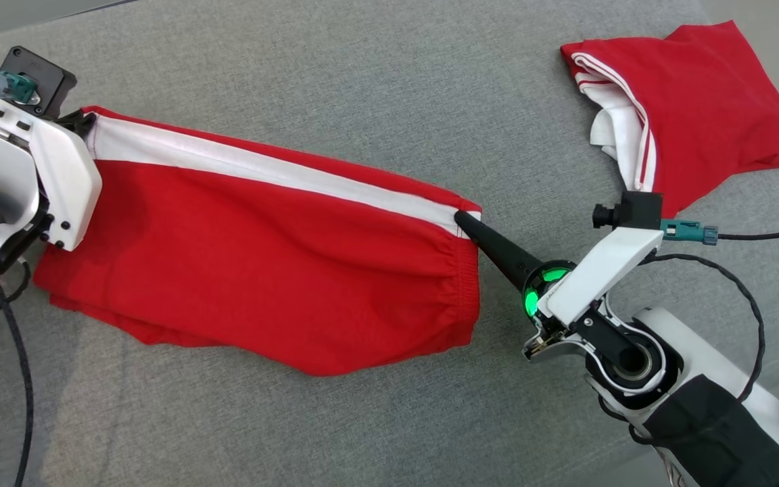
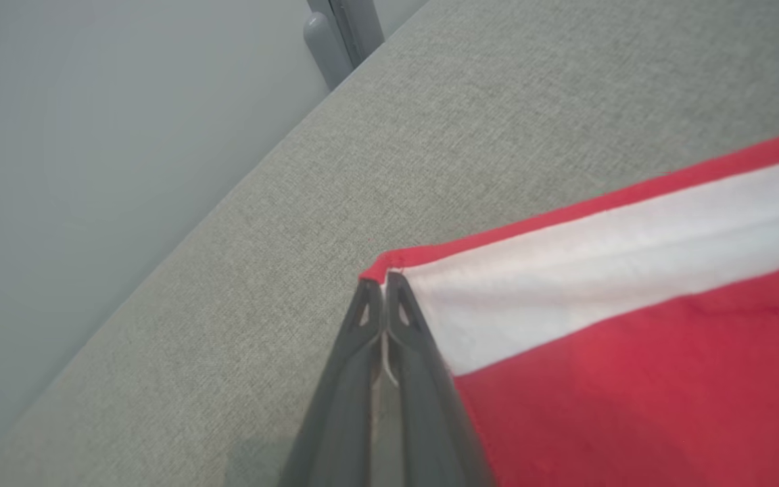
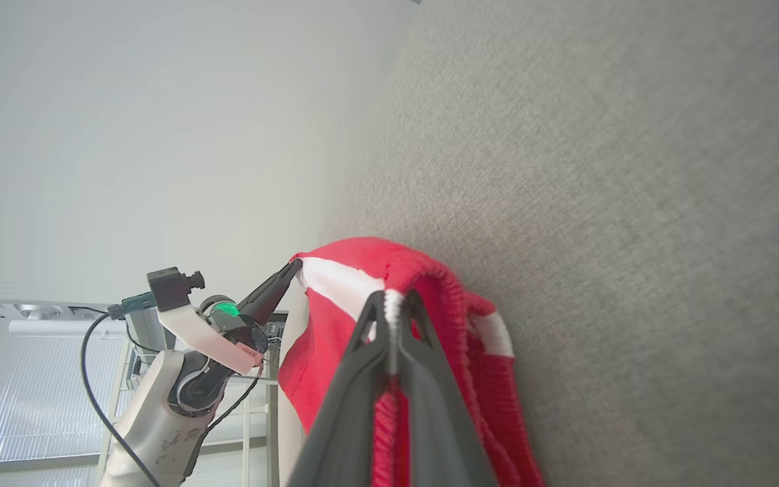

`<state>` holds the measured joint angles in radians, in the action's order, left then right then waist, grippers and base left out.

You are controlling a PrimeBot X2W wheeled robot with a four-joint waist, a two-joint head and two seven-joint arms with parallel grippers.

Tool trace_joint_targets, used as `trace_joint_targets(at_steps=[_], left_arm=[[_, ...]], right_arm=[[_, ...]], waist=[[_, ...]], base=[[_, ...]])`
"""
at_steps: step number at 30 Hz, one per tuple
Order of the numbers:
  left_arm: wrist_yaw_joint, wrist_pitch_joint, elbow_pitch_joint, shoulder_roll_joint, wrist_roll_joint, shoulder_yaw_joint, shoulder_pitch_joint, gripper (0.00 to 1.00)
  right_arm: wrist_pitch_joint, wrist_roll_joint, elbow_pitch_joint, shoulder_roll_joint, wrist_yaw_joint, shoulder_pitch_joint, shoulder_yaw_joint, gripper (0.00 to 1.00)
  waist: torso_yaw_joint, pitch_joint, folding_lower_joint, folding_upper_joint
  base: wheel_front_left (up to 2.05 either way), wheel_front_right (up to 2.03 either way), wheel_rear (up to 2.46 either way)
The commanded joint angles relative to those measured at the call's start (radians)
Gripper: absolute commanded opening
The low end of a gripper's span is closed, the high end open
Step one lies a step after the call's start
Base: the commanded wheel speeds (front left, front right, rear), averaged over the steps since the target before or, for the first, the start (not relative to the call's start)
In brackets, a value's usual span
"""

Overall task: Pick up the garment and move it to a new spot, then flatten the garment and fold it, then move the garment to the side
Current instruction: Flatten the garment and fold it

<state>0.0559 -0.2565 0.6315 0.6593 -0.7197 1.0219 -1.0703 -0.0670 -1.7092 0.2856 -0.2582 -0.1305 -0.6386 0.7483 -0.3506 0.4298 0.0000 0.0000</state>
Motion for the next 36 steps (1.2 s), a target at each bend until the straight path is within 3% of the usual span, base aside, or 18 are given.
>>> trace_joint_targets(at_steps=[1, 2, 3, 4, 5, 6, 12, 17, 23, 26, 30, 36], left_arm=[[-0.004, 0.011, 0.011, -0.003, 0.009, 0.002, -0.011, 0.0], [-0.004, 0.014, 0.013, -0.008, 0.005, 0.002, -0.008, 0.06], [-0.005, 0.015, 0.017, -0.013, -0.002, 0.001, -0.004, 0.25], [-0.007, 0.014, 0.02, -0.017, -0.002, 0.0, -0.002, 0.48], [-0.014, 0.02, 0.022, -0.02, 0.001, 0.001, -0.004, 0.93], [-0.017, 0.023, 0.025, -0.023, 0.005, 0.001, -0.006, 1.0], [-0.022, 0.054, 0.029, -0.028, 0.002, 0.0, 0.009, 1.0], [-0.04, 0.117, 0.018, -0.024, 0.002, -0.014, 0.021, 1.0], [-0.09, 0.253, -0.04, -0.021, -0.012, -0.057, 0.065, 1.0], [-0.119, 0.327, -0.09, -0.021, -0.023, -0.083, 0.095, 1.0], [-0.19, 0.429, -0.176, -0.007, 0.012, -0.087, 0.154, 1.0], [-0.334, 0.511, -0.349, 0.001, 0.038, -0.139, 0.292, 1.0]], right_arm=[[-0.009, 0.016, 0.014, 0.0, 0.0, 0.011, -0.001, 0.0], [-0.009, 0.027, 0.02, -0.001, 0.0, 0.009, 0.0, 0.27], [0.0, 0.042, 0.028, -0.001, 0.0, 0.006, 0.0, 1.0], [0.007, 0.053, 0.038, 0.0, 0.0, 0.004, 0.002, 1.0], [0.008, 0.063, 0.041, 0.001, 0.0, 0.001, 0.002, 1.0], [0.01, 0.066, 0.044, 0.005, 0.0, 0.0, 0.001, 1.0], [0.02, 0.078, 0.061, 0.001, -0.001, -0.001, -0.017, 1.0], [0.036, 0.142, 0.074, -0.043, 0.0, 0.004, -0.003, 1.0], [0.18, 0.286, 0.087, -0.092, 0.0, 0.001, 0.002, 1.0], [0.273, 0.399, 0.1, -0.12, 0.0, -0.001, 0.014, 1.0], [0.332, 0.71, 0.141, -0.159, -0.001, -0.012, -0.001, 1.0], [0.333, 1.057, 0.053, -0.087, 0.0, 0.127, -0.246, 1.0]], waist=[[0.005, 0.003, 0.0, 0.0], [0.007, 0.004, 0.0, 0.0], [0.009, 0.005, 0.0, 0.0], [0.011, 0.005, 0.0, 0.0], [0.013, 0.005, 0.0, 0.0], [0.016, 0.004, 0.0, 0.0], [0.027, -0.014, 0.0, 0.0], [0.038, -0.05, 0.0, 0.0], [0.06, -0.11, 0.0, 0.0], [0.081, -0.141, 0.0, 0.0], [0.116, -0.177, 0.0, 0.0], [0.18, -0.223, 0.0, 0.0]], base=[[0.0, 0.0, 0.0], [0.0, 0.0, 0.0], [0.0, 0.0, 0.0], [0.0, 0.0, 0.0], [0.0, 0.0, 0.0], [0.0, 0.0, 0.0], [0.0, 0.0, 0.0], [0.0, 0.0, 0.0], [0.0, 0.0, 0.0], [0.0, 0.0, 0.0], [0.0, 0.0, 0.0], [0.0, 0.0, 0.0]])
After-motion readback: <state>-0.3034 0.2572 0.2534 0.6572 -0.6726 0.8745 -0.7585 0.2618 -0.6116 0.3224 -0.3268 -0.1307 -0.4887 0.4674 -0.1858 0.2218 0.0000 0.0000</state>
